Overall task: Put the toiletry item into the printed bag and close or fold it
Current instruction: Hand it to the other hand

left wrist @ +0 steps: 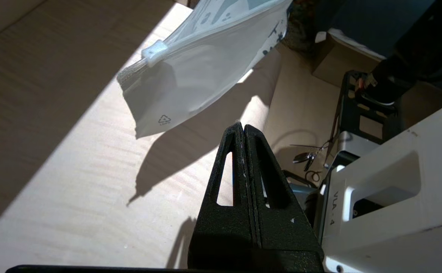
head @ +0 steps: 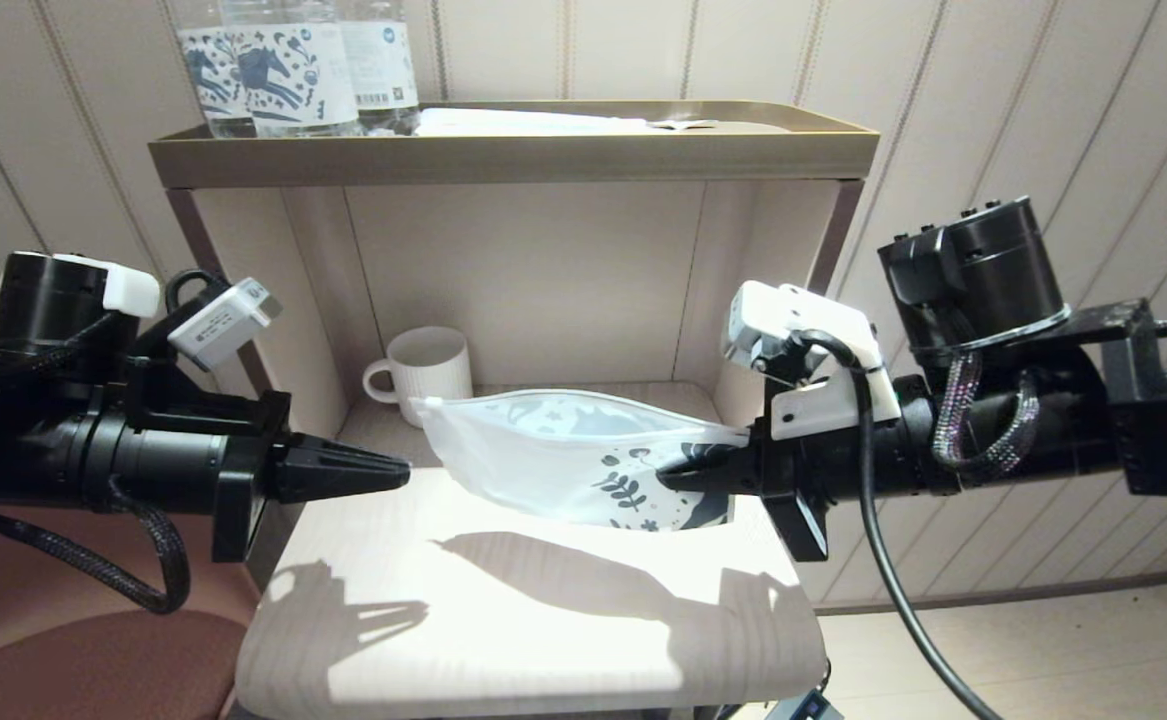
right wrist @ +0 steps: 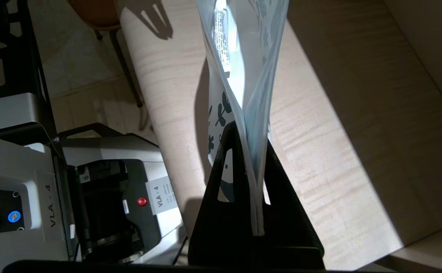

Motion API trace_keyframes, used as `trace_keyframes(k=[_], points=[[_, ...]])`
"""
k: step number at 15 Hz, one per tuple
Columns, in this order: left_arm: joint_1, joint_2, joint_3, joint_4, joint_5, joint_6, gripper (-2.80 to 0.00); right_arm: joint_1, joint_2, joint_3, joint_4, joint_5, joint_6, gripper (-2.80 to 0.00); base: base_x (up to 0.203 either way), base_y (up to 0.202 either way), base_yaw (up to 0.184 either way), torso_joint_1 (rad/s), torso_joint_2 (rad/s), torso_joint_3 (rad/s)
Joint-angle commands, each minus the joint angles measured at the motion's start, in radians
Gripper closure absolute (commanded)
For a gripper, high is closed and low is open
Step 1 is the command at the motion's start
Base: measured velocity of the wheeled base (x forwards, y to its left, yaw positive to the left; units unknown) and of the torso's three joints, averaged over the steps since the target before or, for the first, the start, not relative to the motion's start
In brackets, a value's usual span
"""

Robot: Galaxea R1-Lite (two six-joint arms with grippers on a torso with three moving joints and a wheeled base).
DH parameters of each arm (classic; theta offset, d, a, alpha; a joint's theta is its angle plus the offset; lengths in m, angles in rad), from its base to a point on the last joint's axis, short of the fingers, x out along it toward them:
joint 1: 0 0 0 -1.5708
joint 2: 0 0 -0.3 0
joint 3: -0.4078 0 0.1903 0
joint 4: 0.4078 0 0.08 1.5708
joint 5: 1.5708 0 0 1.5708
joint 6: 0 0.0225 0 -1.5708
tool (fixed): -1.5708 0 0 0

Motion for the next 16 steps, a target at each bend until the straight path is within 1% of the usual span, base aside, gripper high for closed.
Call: trace_keyframes(k=[1,3,5,6,7,8,11,12,13,16], points=[[-0.001,0.048,0.001,-0.004,-0.019,0.002,0.00,0.000,-0.008,-0.003,0.000,0.011,0.002,0.00,0.000,0.000,0.000,0.000,0.00,0.000],[-0.003,0.094,-0.012,-0.007,-0.076,0.003,0.00,0.001,-0.016,-0.005,0.002,0.015,0.004,0.00,0.000,0.000,0.000,0.000,0.00,0.000],[-0.018,0.130,-0.049,-0.011,-0.126,0.004,0.00,0.003,-0.023,-0.004,0.003,0.017,0.004,0.00,0.000,0.000,0.000,0.000,0.00,0.000],[-0.022,0.140,-0.066,-0.011,-0.160,0.004,0.00,0.003,-0.025,-0.004,0.002,0.017,0.004,0.00,0.000,0.000,0.000,0.000,0.00,0.000],[-0.025,0.146,-0.084,-0.010,-0.212,0.002,0.00,0.004,-0.027,-0.003,0.003,0.017,0.004,0.00,0.000,0.000,0.000,0.000,0.00,0.000],[-0.028,0.147,-0.095,-0.009,-0.249,0.003,0.00,0.003,-0.028,-0.002,0.002,0.017,0.004,0.00,0.000,0.000,0.000,0.000,0.00,0.000],[-0.028,0.145,-0.095,-0.012,-0.261,0.009,0.00,0.003,-0.028,-0.002,0.001,0.017,0.004,0.00,0.000,0.000,0.000,0.000,0.00,0.000],[-0.028,0.142,-0.092,-0.010,-0.260,0.010,-2.80,0.003,-0.026,-0.001,-0.001,0.017,0.004,0.00,0.000,0.000,0.000,0.000,0.00,0.000],[-0.029,0.143,-0.089,-0.011,-0.262,0.015,-2.80,0.003,-0.026,-0.001,-0.003,0.017,0.004,0.00,0.000,0.000,0.000,0.000,0.00,0.000],[-0.028,0.145,-0.072,-0.009,-0.261,0.067,-2.80,0.001,-0.025,-0.001,-0.003,0.031,0.004,0.00,0.000,0.000,0.000,0.000,0.00,0.000]])
